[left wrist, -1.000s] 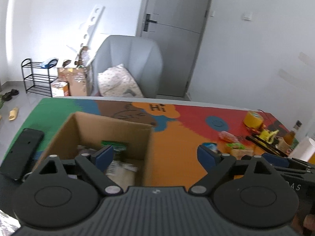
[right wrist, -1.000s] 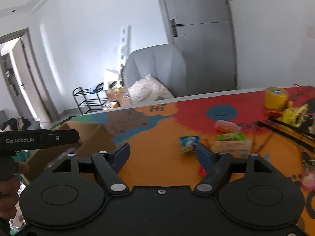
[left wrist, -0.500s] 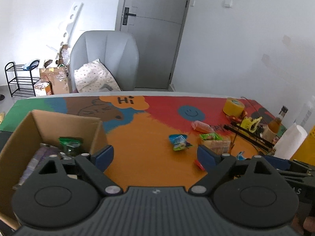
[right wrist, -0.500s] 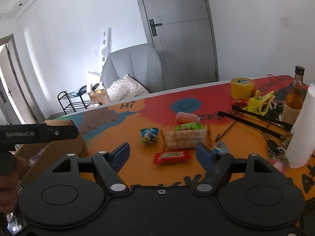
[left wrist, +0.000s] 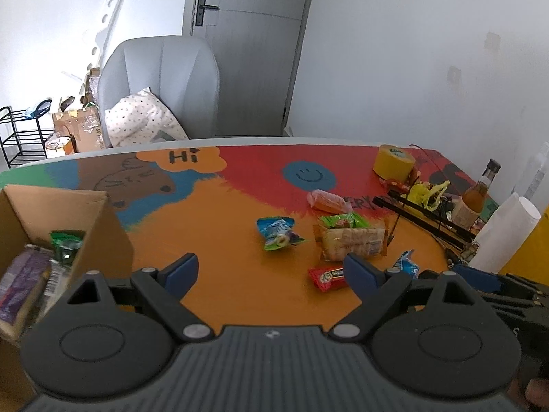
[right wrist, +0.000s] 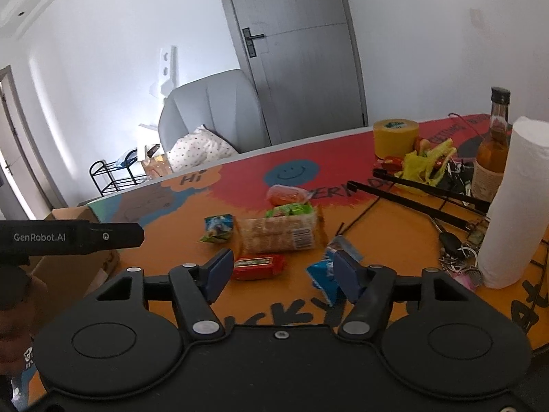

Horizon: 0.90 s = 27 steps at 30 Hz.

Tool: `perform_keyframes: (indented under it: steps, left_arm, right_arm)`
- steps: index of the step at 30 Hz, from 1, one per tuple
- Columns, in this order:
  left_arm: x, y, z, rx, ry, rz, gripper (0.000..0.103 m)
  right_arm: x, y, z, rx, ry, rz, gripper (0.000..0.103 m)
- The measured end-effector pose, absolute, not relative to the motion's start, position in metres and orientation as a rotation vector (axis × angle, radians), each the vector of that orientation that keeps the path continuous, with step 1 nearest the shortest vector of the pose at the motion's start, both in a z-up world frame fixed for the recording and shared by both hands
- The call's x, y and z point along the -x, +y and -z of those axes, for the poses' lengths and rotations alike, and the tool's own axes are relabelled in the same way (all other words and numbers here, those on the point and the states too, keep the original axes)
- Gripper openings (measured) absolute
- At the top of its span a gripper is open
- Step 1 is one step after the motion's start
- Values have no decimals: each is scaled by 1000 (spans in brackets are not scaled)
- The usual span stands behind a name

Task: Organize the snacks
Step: 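Move both tools back over the remaining snacks, then grasp the red bar with the left gripper while the right gripper grasps the blue packet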

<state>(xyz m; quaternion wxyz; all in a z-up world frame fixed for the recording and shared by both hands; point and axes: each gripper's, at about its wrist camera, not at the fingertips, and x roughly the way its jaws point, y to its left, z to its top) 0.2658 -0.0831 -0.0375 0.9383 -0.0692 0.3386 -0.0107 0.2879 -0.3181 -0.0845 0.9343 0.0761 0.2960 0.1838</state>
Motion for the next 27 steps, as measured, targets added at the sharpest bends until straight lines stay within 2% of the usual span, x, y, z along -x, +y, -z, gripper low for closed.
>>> perform_keyframes:
  steps: [7, 13, 16, 23, 27]
  left_arm:
    - [-283, -100, 51, 119, 711, 61, 90]
    - [-301, -115, 66, 99, 731, 100, 86]
    - [-309, -121, 71, 91, 733, 121, 78]
    - [-333, -133, 90, 105, 783, 169, 52]
    - [-341, -138, 97, 96, 797, 180, 49]
  right_arm:
    - [-306, -327, 103, -185, 647, -346, 60]
    - [-322, -331, 116, -211, 678, -337, 49]
    - [-330, -334, 119, -221, 684, -329, 47]
    - [-348, -337, 128, -243, 703, -304, 47]
    - [-353, -335, 136, -241, 732, -313, 47]
